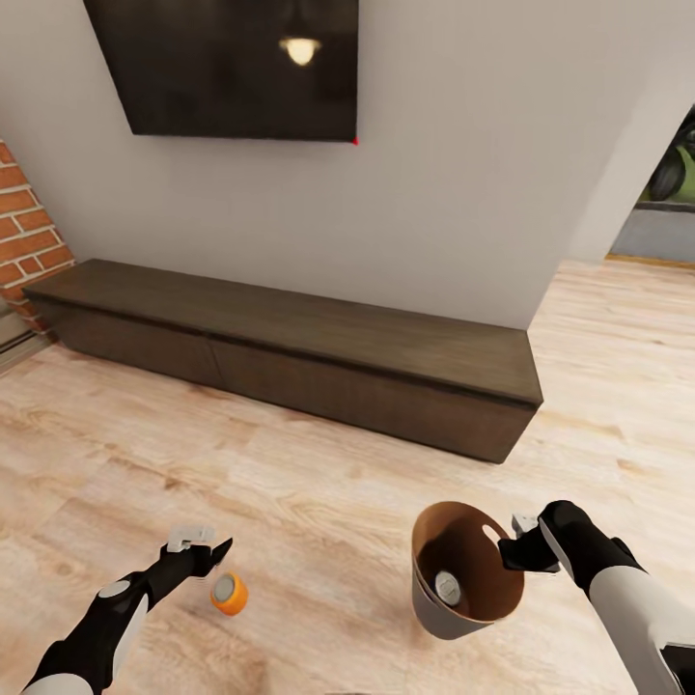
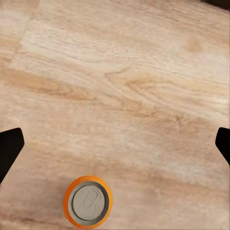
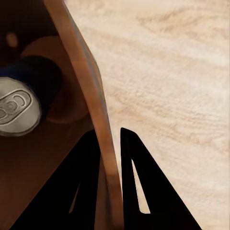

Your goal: Put the three can of soda from the living room inside the tash can in the kitchen.

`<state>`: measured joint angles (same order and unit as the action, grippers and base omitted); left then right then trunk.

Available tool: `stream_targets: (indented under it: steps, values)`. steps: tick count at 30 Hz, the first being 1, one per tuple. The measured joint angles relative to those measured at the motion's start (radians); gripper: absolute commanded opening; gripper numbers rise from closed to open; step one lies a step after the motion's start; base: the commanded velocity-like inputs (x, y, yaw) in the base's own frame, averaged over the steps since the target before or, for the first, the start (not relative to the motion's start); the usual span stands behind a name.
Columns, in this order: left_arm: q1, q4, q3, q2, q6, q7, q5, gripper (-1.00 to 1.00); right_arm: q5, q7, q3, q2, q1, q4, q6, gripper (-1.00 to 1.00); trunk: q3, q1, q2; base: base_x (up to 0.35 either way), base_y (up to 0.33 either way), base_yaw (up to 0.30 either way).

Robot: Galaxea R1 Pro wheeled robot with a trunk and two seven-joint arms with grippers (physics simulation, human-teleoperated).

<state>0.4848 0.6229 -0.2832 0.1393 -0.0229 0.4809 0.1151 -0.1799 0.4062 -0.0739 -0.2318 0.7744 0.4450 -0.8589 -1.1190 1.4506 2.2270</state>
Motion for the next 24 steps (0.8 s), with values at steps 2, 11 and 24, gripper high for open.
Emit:
stream_targets:
  steps: [2,11,24]
  values:
    - [0.000,0.000,0.000,0.000,0.000,0.000,0.000,1.00,-0.001,-0.001,0.000,0.001,0.000,0.001,0.000,-1.00,0.000,0.000,0.000,0.154,0.013,0.000]
    - [0.000,-0.001,-0.001,-0.002,0.001,-0.009,-0.001,1.00,-0.003,0.000,0.000,0.001,0.001,0.066,-0.019,-1.00,-0.009,0.011,0.021,0.037,0.003,0.000]
    - [0.000,-0.037,-0.001,-0.001,-0.012,-0.014,0.004,1.00,-0.004,0.002,0.003,-0.006,0.016,0.231,-0.185,-1.00,-0.050,0.061,0.112,0.001,0.000,0.000]
